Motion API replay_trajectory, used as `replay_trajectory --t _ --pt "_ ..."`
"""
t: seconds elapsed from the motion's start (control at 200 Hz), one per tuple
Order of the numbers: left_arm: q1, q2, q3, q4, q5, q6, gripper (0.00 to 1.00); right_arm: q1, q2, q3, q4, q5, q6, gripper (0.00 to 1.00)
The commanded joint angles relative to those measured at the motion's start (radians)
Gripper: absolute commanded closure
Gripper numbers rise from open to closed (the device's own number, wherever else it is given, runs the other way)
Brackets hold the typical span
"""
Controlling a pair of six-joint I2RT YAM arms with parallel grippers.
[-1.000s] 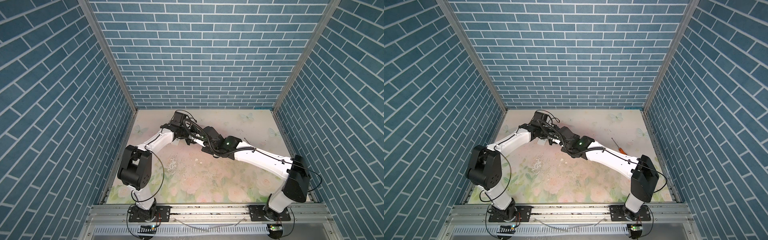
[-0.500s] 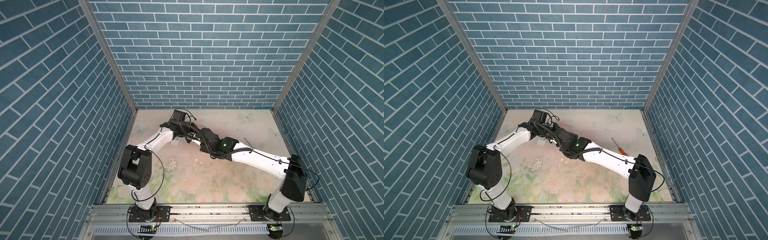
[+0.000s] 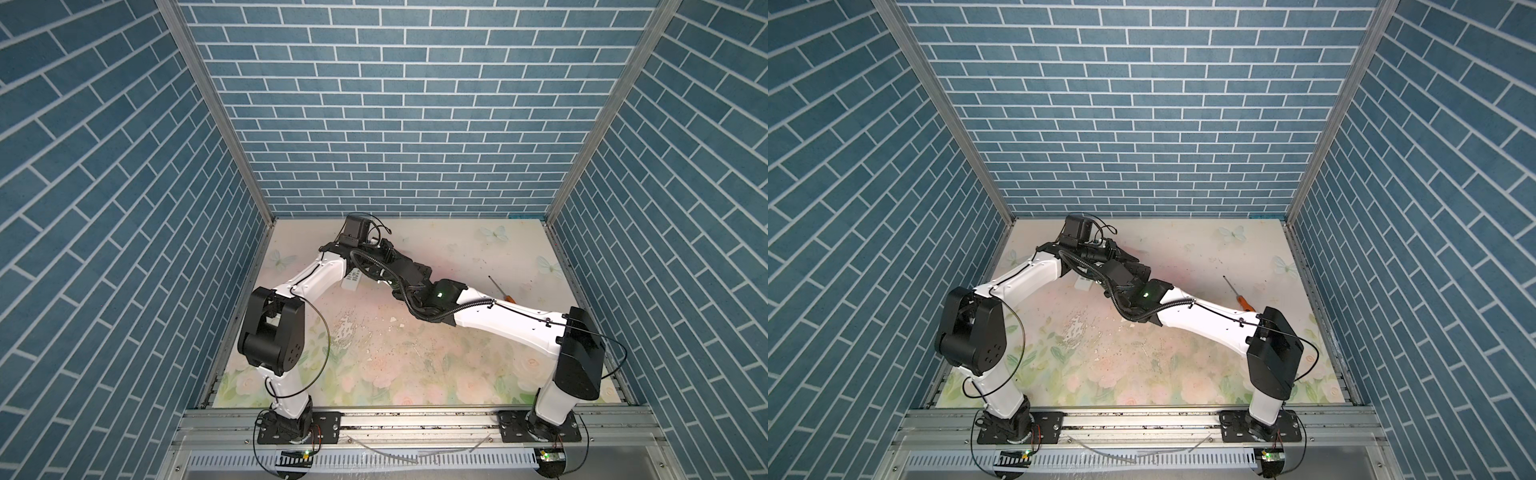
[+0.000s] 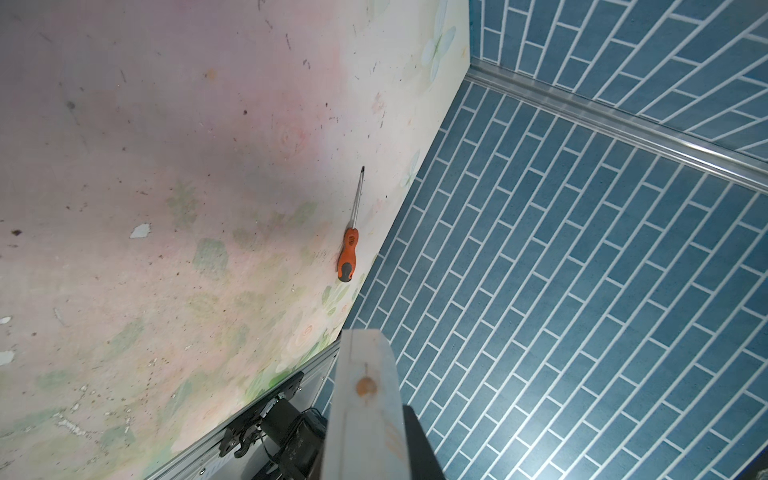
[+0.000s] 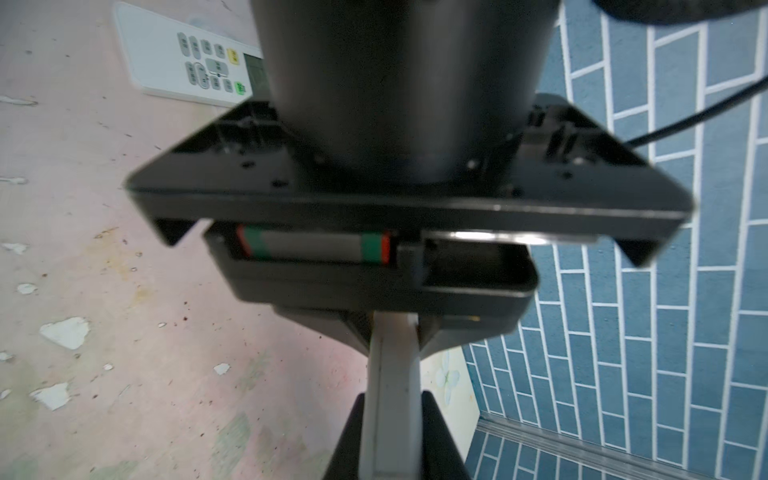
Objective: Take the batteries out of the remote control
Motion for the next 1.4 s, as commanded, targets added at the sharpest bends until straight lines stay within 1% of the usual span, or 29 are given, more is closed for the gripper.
replay_trajectory --t 0.0,0.055,0.12,0.16,0.265,0.365,0.54,0.695,0.81,0.93,1.06,1.195,1.255,1.325,1.395 --pt "-0.013 0.009 0.026 0.17 -0.007 0.005 1.0 0.053 0.01 -0.005 0.129 -0.065 -0.111 0.78" --pt "-0.013 0.008 0.033 0.173 -0.007 0.007 1.0 0.053 0.008 -0.009 0.137 -0.065 -0.115 0.7" --pt "-0.013 0.008 0.035 0.173 -0.007 0.01 1.0 0.054 0.004 -0.013 0.149 -0.061 -0.122 0.57" --pt "-0.013 0.008 0.035 0.172 -0.008 0.012 1.0 0.053 0.003 -0.014 0.15 -0.061 -0.124 0.51" --pt "-0.014 0.002 0.034 0.163 -0.008 0.027 1.0 0.052 0.003 -0.02 0.163 -0.052 -0.143 0.43" --pt "-0.013 -0.009 0.022 0.154 -0.009 0.043 1.0 0.052 0.003 -0.02 0.175 -0.045 -0.149 0.39" --pt "-0.012 -0.015 -0.004 0.19 -0.008 0.046 1.0 0.053 -0.022 -0.018 0.17 -0.053 -0.118 0.35" --pt "-0.012 0.004 -0.005 0.254 -0.012 0.033 1.0 0.054 -0.086 -0.022 0.09 -0.104 -0.022 0.34" --pt "-0.005 0.031 -0.007 0.342 -0.021 0.006 1.0 0.057 -0.143 -0.039 0.021 -0.171 0.066 0.34" --pt "0.008 0.069 -0.008 0.474 -0.038 -0.03 1.0 0.062 -0.187 -0.049 -0.075 -0.281 0.196 0.34" --pt "0.02 0.109 -0.029 0.683 -0.085 -0.088 1.0 0.062 -0.264 -0.112 -0.095 -0.382 0.331 0.34" --pt "0.023 0.143 -0.076 0.883 -0.147 -0.116 1.0 0.049 -0.35 -0.169 -0.099 -0.428 0.459 0.33" --pt "0.023 0.151 -0.097 0.923 -0.174 -0.093 1.0 0.03 -0.395 -0.199 -0.093 -0.466 0.515 0.34" --pt "0.021 0.148 -0.123 0.91 -0.198 -0.029 1.0 -0.002 -0.452 -0.244 -0.064 -0.531 0.58 0.33" --pt "0.017 0.132 -0.165 0.926 -0.223 0.032 1.0 -0.069 -0.502 -0.286 -0.028 -0.58 0.678 0.34"
